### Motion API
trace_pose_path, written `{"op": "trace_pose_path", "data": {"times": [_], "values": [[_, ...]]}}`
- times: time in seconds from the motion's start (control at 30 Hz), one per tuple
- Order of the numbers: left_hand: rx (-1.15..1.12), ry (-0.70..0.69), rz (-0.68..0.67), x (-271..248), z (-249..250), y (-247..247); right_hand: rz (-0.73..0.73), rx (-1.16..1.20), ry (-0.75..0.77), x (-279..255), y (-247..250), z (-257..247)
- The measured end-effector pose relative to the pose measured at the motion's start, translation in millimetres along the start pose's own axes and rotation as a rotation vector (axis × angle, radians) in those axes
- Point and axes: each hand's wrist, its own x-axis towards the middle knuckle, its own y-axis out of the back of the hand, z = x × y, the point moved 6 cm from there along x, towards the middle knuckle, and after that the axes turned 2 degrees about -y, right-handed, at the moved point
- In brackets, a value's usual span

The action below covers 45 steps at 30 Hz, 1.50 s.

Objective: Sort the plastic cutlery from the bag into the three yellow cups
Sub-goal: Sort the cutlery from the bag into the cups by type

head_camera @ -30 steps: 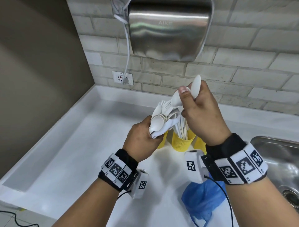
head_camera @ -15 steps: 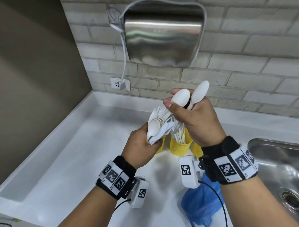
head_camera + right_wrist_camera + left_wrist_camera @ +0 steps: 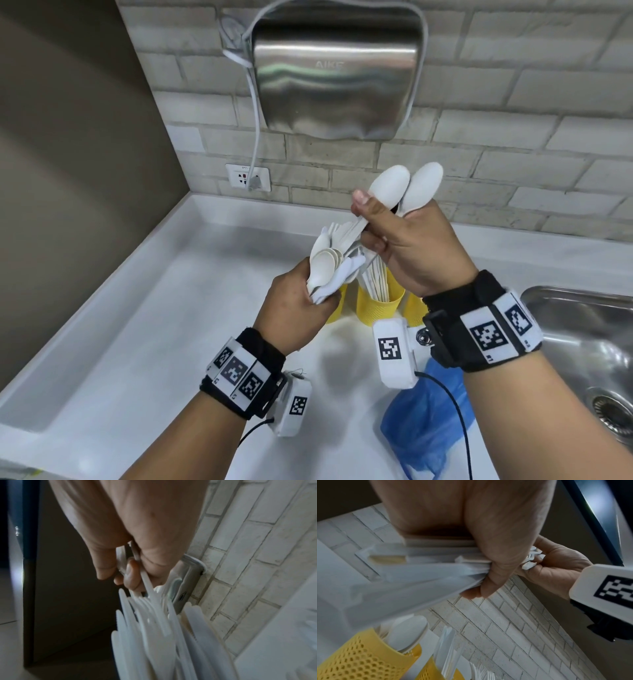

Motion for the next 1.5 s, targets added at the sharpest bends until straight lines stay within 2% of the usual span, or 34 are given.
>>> {"op": "trace_pose_path", "data": {"times": [0.1, 0.23, 0.47, 0.6, 0.67, 0.83, 0.9, 1.0, 1.13, 1.33, 1.5], "values": [[-0.021, -0.007, 0.001, -0.5, -0.3, 0.7, -0.047, 0.026, -0.072, -0.8, -3.4, 3.3], [-0.017, -0.012, 0.003, -1.7, -1.5, 0.3, -0.083, -0.088, -0.084, 4.4, -4.8, 3.9], [-0.014, -0.018, 0.014, 2.7, -0.4, 2.6, -0.085, -0.387, 0.044, 6.8, -9.2, -8.3], [-0.010, -0.019, 0.009, 2.5, -1.2, 0.9, -0.029, -0.447, 0.148, 5.0, -12.3, -26.8], [0.004, -0.015, 0.004, 2.3, -1.9, 0.3, -0.013, -0.374, 0.179, 4.6, -13.5, -33.4], [0.083, -0.015, -0.013, 1.5, -9.7, -0.7, 0.017, 0.161, 0.173, 3.0, -9.1, -44.0], [0.147, -0.007, -0.014, 1.0, -11.6, -0.2, 0.057, 0.196, 0.194, 2.4, -3.0, -48.8], [0.278, 0.010, 0.034, 0.7, -11.4, 4.9, 0.127, -0.045, 0.236, -0.4, 9.0, -49.6], [0.343, 0.020, 0.077, 1.2, -5.6, 11.4, 0.123, -0.699, 0.227, -6.7, 8.9, -36.7], [0.454, -0.001, 0.080, 2.6, -1.1, 11.6, 0.033, -1.054, 0.134, -9.3, 0.9, -16.8], [0.511, -0.030, 0.109, 0.3, 4.1, 8.7, 0.046, -1.285, 0.151, -9.4, -17.1, -7.4]]}}
